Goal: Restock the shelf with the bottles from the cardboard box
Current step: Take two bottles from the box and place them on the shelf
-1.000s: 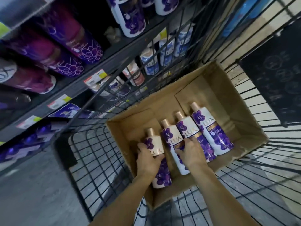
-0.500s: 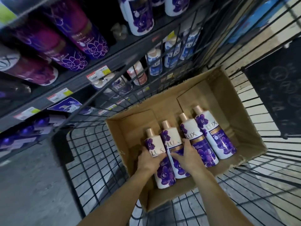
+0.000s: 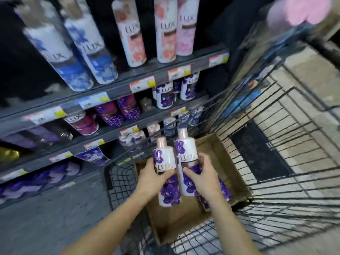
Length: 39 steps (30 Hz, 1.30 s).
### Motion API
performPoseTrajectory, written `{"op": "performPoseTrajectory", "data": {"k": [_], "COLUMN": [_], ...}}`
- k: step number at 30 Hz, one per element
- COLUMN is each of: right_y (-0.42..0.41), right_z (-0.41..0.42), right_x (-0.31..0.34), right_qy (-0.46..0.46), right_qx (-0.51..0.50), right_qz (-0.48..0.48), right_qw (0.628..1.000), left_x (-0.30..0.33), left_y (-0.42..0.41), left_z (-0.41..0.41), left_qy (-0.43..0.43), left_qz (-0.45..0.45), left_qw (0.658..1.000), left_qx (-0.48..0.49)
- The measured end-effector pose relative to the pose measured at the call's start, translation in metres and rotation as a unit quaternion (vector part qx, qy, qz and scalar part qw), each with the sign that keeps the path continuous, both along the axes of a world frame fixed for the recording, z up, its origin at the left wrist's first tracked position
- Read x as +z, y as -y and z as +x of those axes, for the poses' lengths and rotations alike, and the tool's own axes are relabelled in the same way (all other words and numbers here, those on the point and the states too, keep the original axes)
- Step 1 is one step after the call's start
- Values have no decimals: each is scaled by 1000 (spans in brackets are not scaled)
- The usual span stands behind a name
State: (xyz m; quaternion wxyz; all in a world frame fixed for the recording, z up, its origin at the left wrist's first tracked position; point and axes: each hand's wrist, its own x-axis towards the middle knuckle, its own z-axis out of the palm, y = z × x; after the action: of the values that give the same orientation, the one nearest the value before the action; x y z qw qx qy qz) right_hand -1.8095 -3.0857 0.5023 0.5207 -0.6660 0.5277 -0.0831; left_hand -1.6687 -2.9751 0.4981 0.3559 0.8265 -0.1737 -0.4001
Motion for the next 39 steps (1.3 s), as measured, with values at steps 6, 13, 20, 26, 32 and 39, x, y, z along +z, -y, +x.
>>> {"op": "performPoseTrajectory", "data": {"k": [6,13,20,26,32,39], "right_y": [-32,-111,-236,-327,-348,-305], "right_z": [15,61,128,177,213,263], "right_x": [109,199,254,264,262,232], "right_qy": [81,152,211,242,238,258], "right_qx": [-28,2,68,110,138,137], "right_qz": [-79,-139,-186,-171,-146,-112], "right_qw": [993,979,957,949,950,950], "left_x": [123,222,276,303,316,289], "left_y": [-35,-130,-275,-379,-415,-384], "left_z": [27,72,131,157,182,215], "left_qy": [52,130,187,203,208,198], "left_qz": [-119,-200,-256,-253,-250,-235], "left_qw": [992,971,940,930,923,932], "left_qx": [10,36,126,172,206,194]}}
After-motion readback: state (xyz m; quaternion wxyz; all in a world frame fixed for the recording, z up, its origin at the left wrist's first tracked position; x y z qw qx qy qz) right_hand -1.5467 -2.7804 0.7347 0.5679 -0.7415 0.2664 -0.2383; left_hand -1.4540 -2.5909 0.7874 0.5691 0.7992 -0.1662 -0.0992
